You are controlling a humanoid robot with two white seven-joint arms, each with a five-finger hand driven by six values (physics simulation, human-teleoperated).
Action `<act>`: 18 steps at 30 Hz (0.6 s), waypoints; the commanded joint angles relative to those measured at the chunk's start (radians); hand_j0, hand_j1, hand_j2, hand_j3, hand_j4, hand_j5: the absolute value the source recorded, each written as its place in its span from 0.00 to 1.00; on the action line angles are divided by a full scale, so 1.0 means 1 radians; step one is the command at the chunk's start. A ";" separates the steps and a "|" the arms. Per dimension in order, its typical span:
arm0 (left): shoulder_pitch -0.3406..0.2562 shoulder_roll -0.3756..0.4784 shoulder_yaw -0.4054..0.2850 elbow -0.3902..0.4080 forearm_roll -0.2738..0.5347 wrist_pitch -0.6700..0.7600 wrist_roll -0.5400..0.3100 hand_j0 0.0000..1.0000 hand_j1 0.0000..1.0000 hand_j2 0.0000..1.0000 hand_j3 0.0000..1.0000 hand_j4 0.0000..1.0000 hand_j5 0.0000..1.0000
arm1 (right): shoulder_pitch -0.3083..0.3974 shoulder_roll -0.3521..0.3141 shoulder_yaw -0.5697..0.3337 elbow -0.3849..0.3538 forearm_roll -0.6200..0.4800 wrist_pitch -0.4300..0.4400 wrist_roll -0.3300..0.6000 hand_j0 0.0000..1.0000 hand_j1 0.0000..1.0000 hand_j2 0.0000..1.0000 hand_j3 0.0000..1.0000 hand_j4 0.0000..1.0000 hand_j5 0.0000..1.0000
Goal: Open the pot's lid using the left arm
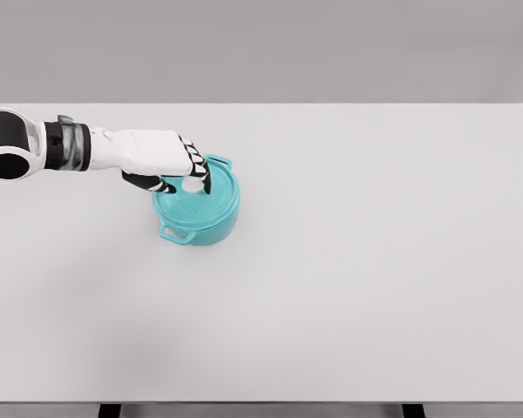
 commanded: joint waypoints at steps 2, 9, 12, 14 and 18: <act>0.000 0.000 0.001 0.000 0.003 0.001 -0.001 0.61 0.61 0.61 0.61 0.61 0.61 | 0.000 0.000 0.000 0.000 0.000 0.000 0.000 1.00 1.00 1.00 1.00 1.00 1.00; 0.000 -0.005 -0.004 0.002 -0.005 0.001 -0.001 0.63 0.63 0.63 0.63 0.63 0.63 | 0.000 0.000 0.000 0.000 0.000 0.000 0.000 1.00 1.00 1.00 1.00 1.00 1.00; 0.002 -0.008 -0.004 0.002 -0.006 0.001 -0.001 0.63 0.63 0.63 0.63 0.63 0.63 | 0.000 0.000 0.000 0.000 0.000 0.000 0.000 1.00 1.00 1.00 1.00 1.00 1.00; 0.003 -0.008 -0.004 0.002 -0.006 0.001 -0.001 0.63 0.63 0.63 0.63 0.63 0.63 | 0.000 0.000 0.000 0.000 0.000 0.000 0.000 1.00 1.00 1.00 1.00 1.00 1.00; 0.008 -0.008 -0.004 0.002 -0.012 0.001 -0.001 0.63 0.63 0.63 0.63 0.63 0.63 | 0.000 0.000 0.000 0.000 0.000 0.000 0.000 1.00 1.00 1.00 1.00 1.00 1.00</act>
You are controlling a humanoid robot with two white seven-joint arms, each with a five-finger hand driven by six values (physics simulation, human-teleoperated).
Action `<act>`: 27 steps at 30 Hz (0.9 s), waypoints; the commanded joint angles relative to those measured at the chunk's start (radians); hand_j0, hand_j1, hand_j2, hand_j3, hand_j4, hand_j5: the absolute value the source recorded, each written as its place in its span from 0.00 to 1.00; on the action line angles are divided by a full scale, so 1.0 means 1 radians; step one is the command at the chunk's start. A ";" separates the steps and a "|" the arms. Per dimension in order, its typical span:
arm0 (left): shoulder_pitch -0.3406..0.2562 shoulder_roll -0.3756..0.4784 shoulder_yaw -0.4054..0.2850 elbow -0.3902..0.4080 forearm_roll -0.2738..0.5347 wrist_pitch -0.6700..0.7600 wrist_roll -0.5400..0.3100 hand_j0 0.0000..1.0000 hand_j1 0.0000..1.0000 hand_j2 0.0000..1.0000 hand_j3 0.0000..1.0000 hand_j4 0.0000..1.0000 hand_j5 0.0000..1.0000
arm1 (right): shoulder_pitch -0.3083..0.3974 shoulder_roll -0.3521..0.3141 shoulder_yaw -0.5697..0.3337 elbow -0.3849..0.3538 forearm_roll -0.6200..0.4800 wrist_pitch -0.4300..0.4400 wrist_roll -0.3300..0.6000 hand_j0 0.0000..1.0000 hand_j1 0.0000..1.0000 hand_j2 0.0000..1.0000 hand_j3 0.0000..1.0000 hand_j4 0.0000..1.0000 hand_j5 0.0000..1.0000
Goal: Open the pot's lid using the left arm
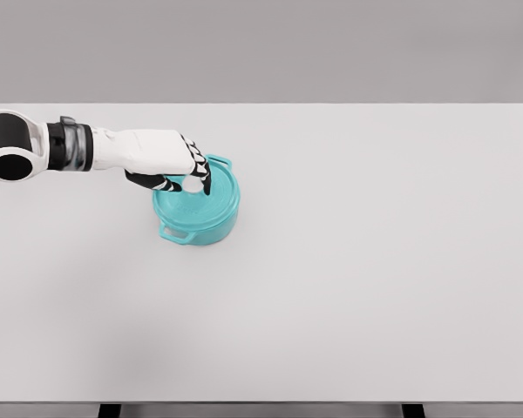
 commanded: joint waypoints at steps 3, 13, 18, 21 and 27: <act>0.002 0.000 -0.007 -0.001 -0.026 -0.013 -0.011 0.63 0.63 0.63 0.63 0.63 0.63 | 0.000 0.000 0.000 0.000 0.000 0.000 0.000 1.00 1.00 1.00 1.00 1.00 1.00; 0.011 -0.002 -0.007 -0.001 -0.044 -0.013 -0.011 0.63 0.63 0.63 0.63 0.63 0.63 | 0.000 0.000 0.000 0.000 0.000 0.000 0.000 1.00 1.00 1.00 1.00 1.00 1.00; 0.011 -0.002 -0.006 -0.001 -0.044 -0.013 -0.011 0.53 0.53 0.53 0.53 0.53 0.53 | 0.000 0.000 0.000 0.000 0.000 0.000 0.000 1.00 1.00 1.00 1.00 1.00 1.00; 0.009 0.000 -0.003 -0.002 -0.038 -0.013 -0.009 0.53 0.53 0.53 0.53 0.53 0.53 | 0.000 0.000 0.000 0.000 0.000 0.000 0.000 1.00 1.00 1.00 1.00 1.00 1.00; 0.005 0.010 0.003 -0.002 -0.024 -0.013 -0.006 0.54 0.54 0.54 0.54 0.54 0.54 | 0.000 0.000 0.000 0.000 0.000 0.000 0.000 1.00 1.00 1.00 1.00 1.00 1.00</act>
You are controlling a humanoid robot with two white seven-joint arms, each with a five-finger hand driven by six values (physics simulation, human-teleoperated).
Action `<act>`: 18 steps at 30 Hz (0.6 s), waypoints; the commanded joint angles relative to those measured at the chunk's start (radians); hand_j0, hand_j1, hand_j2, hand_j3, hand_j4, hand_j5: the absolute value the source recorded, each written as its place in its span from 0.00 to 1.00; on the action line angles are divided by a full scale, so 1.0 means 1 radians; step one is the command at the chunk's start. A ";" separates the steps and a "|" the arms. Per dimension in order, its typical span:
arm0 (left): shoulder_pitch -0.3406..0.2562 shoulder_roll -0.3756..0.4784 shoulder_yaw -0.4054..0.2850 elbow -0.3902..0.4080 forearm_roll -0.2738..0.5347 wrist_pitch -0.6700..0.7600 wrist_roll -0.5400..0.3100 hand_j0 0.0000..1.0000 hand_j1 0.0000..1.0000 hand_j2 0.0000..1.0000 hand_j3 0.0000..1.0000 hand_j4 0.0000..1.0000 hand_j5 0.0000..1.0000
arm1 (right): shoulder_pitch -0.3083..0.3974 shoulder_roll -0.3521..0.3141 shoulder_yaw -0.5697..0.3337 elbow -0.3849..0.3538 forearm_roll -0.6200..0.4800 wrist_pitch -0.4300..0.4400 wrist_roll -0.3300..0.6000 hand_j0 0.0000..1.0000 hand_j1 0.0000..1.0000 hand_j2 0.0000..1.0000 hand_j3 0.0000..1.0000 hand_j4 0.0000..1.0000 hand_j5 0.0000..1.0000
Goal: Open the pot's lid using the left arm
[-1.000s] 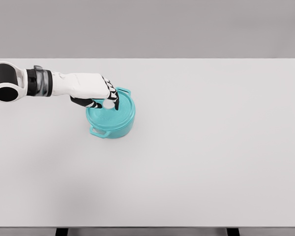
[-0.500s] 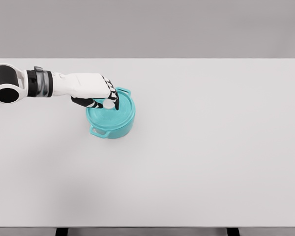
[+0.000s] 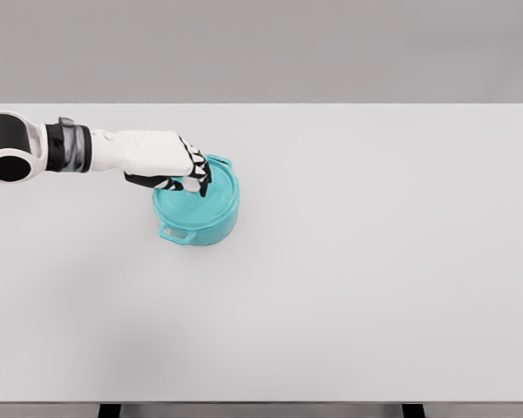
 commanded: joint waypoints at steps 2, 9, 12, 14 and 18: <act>-0.002 0.011 -0.001 0.000 0.007 -0.005 -0.004 0.54 0.54 0.54 0.54 0.54 0.54 | 0.000 0.000 0.000 0.000 0.000 0.000 0.000 1.00 1.00 1.00 1.00 1.00 1.00; -0.003 0.086 0.001 -0.004 0.061 -0.005 -0.004 0.54 0.54 0.54 0.54 0.54 0.54 | 0.000 0.000 0.000 0.000 0.000 0.000 0.000 1.00 1.00 1.00 1.00 1.00 1.00; -0.002 0.126 0.017 -0.006 0.070 -0.005 -0.004 0.54 0.54 0.54 0.54 0.54 0.54 | 0.000 0.000 0.000 0.000 0.000 0.000 0.000 1.00 1.00 1.00 1.00 1.00 1.00; -0.002 0.148 0.017 -0.004 0.073 -0.005 -0.004 0.54 0.54 0.54 0.54 0.54 0.54 | 0.000 0.000 0.000 0.000 0.000 0.000 0.000 1.00 1.00 1.00 1.00 1.00 1.00; -0.003 0.197 0.019 0.014 0.071 -0.005 -0.004 0.54 0.54 0.54 0.54 0.54 0.54 | 0.000 0.000 0.000 0.000 0.000 0.000 0.000 1.00 1.00 1.00 1.00 1.00 1.00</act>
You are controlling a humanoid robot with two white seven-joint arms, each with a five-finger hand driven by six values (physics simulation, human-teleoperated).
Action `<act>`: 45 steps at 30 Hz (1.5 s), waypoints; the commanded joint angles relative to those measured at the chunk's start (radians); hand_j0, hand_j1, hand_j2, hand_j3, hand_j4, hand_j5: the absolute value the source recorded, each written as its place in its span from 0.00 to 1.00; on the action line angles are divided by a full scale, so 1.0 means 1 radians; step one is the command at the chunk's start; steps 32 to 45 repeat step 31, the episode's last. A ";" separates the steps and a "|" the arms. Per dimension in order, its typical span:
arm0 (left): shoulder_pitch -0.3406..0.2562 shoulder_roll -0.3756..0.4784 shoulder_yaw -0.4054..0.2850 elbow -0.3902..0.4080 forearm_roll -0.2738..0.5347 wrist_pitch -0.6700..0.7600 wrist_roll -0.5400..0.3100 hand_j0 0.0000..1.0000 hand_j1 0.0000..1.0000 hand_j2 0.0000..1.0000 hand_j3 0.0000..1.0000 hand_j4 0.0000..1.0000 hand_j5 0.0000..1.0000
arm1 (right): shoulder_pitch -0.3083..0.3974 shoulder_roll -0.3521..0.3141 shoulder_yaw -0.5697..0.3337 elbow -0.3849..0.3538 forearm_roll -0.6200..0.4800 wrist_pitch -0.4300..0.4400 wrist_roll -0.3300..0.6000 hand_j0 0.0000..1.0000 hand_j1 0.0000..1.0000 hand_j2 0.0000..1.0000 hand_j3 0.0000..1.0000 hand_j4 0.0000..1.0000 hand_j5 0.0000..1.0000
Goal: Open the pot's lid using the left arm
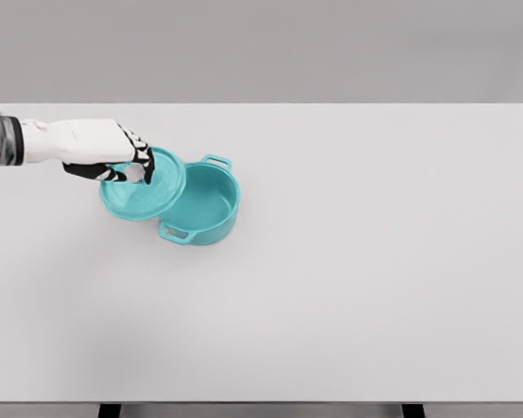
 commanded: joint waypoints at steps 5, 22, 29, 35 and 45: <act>0.000 0.025 0.003 0.119 0.000 0.002 0.001 0.54 0.54 0.54 0.54 0.54 0.54 | 0.000 0.000 0.000 0.000 0.000 0.000 0.000 1.00 1.00 1.00 1.00 1.00 1.00; 0.009 0.001 0.037 0.196 0.010 0.002 0.002 1.00 1.00 1.00 1.00 1.00 1.00 | 0.000 0.000 0.000 0.000 0.000 0.000 0.000 1.00 1.00 1.00 1.00 1.00 1.00; 0.018 0.051 0.062 0.194 0.009 0.002 0.002 1.00 1.00 1.00 1.00 1.00 1.00 | 0.000 0.000 0.000 0.000 0.000 0.000 0.000 1.00 1.00 1.00 1.00 1.00 1.00; 0.040 0.071 0.063 0.190 0.003 0.002 0.001 1.00 1.00 1.00 1.00 1.00 1.00 | 0.000 0.000 0.000 0.000 0.000 0.000 0.000 1.00 1.00 1.00 1.00 1.00 1.00; 0.040 0.071 0.063 0.190 0.003 0.002 0.001 1.00 1.00 1.00 1.00 1.00 1.00 | 0.000 0.000 0.000 0.000 0.000 0.000 0.000 1.00 1.00 1.00 1.00 1.00 1.00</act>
